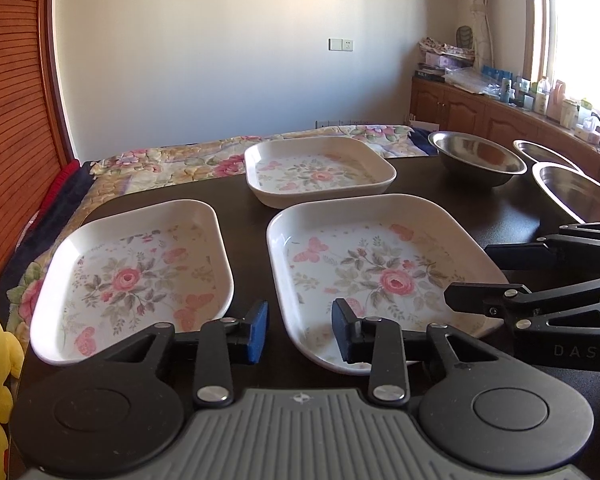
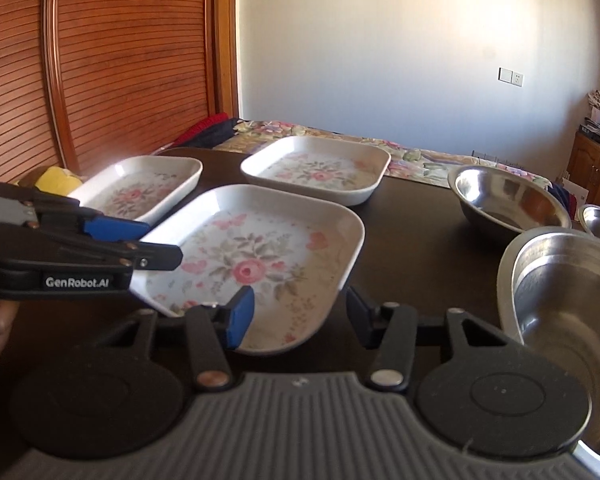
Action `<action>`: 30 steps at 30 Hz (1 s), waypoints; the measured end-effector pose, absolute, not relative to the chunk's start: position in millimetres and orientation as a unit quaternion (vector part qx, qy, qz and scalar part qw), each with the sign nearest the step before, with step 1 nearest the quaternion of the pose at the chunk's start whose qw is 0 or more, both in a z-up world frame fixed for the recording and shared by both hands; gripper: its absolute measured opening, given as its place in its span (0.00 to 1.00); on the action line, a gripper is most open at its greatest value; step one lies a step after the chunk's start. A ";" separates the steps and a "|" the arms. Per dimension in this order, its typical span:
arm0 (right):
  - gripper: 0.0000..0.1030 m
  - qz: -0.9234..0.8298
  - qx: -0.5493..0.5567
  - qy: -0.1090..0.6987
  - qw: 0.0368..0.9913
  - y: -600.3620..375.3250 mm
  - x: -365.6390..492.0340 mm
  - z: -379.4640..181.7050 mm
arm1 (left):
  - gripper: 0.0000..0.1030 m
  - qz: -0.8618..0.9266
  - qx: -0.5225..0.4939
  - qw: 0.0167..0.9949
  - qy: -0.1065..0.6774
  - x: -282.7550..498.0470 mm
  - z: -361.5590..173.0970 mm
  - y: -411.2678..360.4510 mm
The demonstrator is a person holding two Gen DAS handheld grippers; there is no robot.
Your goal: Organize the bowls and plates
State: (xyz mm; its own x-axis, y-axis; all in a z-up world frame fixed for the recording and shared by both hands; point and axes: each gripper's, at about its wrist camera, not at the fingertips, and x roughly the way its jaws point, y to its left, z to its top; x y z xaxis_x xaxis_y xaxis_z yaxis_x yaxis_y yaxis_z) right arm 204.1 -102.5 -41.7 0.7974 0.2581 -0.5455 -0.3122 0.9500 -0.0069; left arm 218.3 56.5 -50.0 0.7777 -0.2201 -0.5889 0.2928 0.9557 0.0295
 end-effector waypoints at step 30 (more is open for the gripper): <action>0.21 0.149 0.050 0.296 0.942 -126.5 209.3 -48.2 | 0.34 -0.148 0.061 0.940 0.300 195.8 -40.0 52.4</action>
